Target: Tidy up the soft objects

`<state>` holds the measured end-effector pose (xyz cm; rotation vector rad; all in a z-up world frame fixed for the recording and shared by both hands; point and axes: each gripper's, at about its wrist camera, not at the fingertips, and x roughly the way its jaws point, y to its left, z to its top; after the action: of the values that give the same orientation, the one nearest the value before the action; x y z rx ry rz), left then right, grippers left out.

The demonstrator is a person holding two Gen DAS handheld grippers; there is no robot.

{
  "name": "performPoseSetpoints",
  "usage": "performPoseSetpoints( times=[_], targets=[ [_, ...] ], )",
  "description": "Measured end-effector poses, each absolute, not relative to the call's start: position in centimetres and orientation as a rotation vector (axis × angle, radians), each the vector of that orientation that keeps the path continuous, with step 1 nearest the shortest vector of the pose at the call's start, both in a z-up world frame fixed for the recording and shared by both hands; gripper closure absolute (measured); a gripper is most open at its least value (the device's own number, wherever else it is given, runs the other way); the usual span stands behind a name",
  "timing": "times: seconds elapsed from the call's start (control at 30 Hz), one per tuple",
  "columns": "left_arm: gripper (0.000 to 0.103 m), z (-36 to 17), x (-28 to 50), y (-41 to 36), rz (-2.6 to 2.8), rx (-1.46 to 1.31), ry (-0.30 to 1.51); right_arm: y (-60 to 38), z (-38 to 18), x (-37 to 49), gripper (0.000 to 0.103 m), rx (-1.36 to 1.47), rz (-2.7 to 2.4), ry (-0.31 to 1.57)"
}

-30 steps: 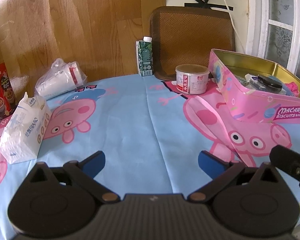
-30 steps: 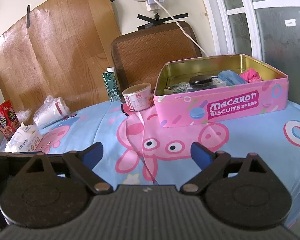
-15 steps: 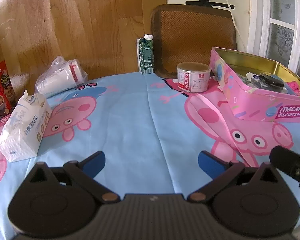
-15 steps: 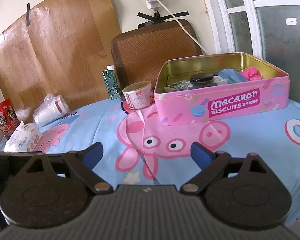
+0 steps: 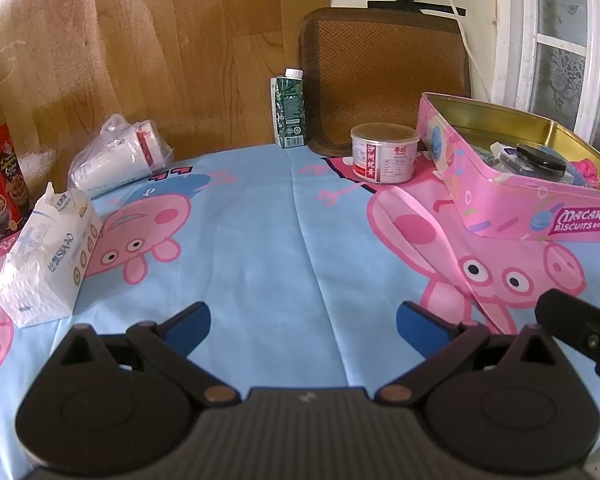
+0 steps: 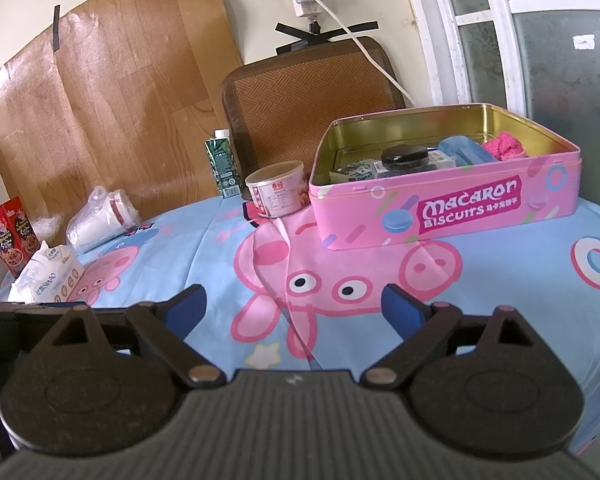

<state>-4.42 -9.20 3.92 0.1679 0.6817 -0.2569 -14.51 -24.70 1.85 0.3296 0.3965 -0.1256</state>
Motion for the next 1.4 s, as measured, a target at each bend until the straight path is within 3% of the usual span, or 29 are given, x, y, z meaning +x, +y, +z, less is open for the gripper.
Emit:
performPoseSetpoints(
  times=[1.4],
  targets=[
    [0.000,4.49,-4.79,-8.92,-0.303,0.191,0.633,-25.28,1.87,-14.24,0.006,0.351,-0.166,0.378]
  ],
)
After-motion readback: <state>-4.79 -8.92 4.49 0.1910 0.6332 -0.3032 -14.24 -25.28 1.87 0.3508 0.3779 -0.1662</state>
